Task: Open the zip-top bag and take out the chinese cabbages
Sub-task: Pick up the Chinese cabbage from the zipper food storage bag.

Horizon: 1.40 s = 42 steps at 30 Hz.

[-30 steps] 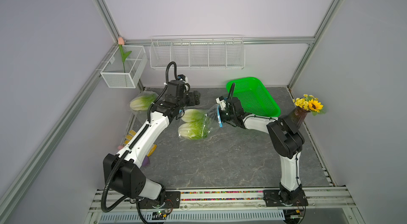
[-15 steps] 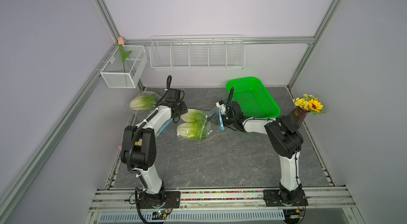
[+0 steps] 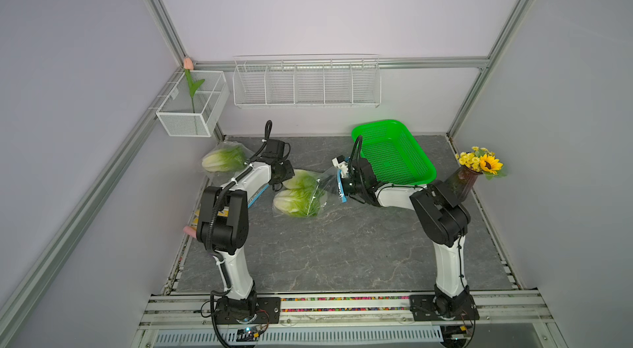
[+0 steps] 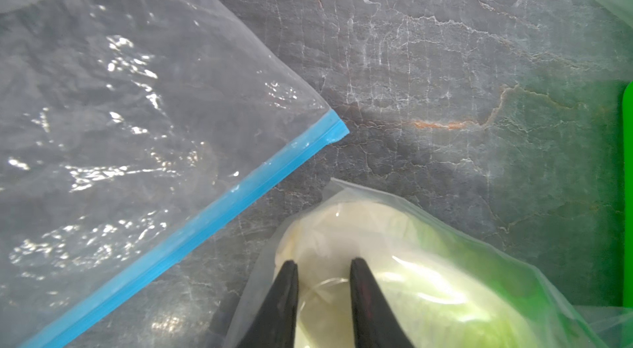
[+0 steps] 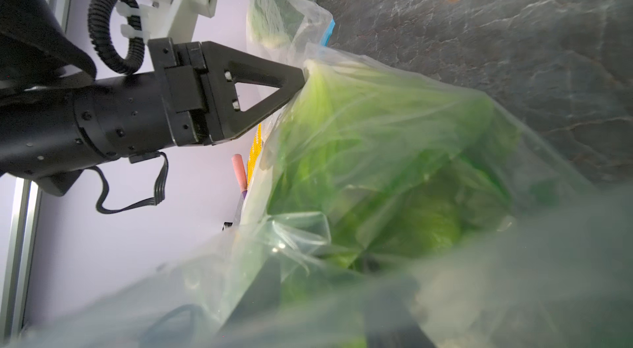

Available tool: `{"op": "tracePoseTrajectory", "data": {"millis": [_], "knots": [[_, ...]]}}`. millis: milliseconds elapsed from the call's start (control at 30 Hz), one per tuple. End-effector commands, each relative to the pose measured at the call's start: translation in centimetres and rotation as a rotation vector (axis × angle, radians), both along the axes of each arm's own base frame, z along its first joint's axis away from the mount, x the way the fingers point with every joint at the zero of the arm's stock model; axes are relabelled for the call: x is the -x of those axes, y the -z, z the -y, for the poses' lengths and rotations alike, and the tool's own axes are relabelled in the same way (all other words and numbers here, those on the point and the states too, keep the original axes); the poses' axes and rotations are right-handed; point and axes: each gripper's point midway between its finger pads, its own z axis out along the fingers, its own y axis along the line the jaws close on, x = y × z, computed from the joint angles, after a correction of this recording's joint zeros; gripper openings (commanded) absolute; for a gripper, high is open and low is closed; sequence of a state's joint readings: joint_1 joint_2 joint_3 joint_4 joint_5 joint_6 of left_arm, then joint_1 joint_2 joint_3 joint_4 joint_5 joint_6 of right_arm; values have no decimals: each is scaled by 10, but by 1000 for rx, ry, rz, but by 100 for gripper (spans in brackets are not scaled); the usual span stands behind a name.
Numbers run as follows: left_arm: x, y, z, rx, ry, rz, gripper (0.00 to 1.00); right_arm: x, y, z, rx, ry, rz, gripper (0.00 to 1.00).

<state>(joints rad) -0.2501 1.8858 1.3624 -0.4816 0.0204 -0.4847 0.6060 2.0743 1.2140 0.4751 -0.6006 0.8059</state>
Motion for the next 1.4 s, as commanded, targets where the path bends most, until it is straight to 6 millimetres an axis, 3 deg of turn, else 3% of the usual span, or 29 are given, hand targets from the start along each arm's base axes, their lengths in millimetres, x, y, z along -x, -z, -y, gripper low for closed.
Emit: {"op": "tracePoseTrajectory", "data": {"millis": [0, 467, 733, 933, 1100, 1367], "knots": [[5, 12, 9, 4, 22, -48, 27, 1, 11, -10, 15, -35, 6, 44], [13, 22, 13, 20, 33, -70, 26, -14, 34, -30, 80, -49, 15, 46], [13, 26, 9, -3, 21, -77, 23, -13, 32, 11, 57, 80, 1, 40], [13, 28, 12, 13, 24, -80, 23, -4, 35, 24, 60, 95, 8, 41], [13, 28, 12, 15, 27, -81, 23, -5, 41, 19, 57, 85, -6, 40], [16, 32, 15, 28, 36, -91, 23, -26, 19, -2, -15, 49, 47, 46]]}}
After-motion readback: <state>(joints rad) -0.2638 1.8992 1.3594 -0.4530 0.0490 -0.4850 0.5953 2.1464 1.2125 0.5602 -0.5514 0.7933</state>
